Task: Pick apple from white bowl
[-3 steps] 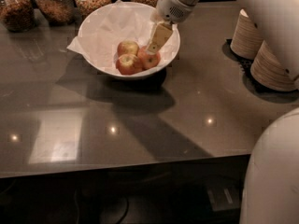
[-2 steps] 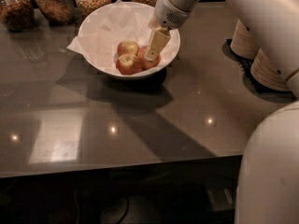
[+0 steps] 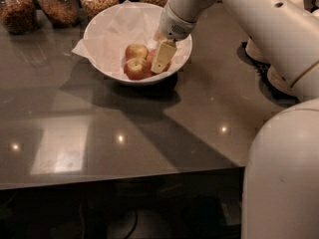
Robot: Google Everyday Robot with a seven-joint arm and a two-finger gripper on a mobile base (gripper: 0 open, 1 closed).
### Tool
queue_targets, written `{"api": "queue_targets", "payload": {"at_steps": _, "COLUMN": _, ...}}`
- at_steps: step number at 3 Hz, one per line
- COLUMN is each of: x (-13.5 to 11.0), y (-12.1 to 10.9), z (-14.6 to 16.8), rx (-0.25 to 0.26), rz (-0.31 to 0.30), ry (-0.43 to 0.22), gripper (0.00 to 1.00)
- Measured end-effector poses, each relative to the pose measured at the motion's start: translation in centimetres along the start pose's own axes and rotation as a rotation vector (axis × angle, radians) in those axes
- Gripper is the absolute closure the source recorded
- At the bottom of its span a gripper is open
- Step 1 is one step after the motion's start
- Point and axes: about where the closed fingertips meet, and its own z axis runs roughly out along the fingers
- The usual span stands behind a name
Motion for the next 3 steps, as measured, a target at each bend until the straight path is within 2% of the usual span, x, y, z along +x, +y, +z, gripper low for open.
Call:
{"api": "queue_targets", "payload": {"at_steps": 1, "x": 0.6, "y": -0.7, "z": 0.8, "rx": 0.017, "rz": -0.034, "ry": -0.009, "gripper": 0.30}}
{"api": "queue_targets", "payload": {"at_steps": 3, "x": 1.2, "y": -0.6, "z": 1.9, "rx": 0.002, "rz": -0.046, "ry": 0.004, "gripper": 0.36}}
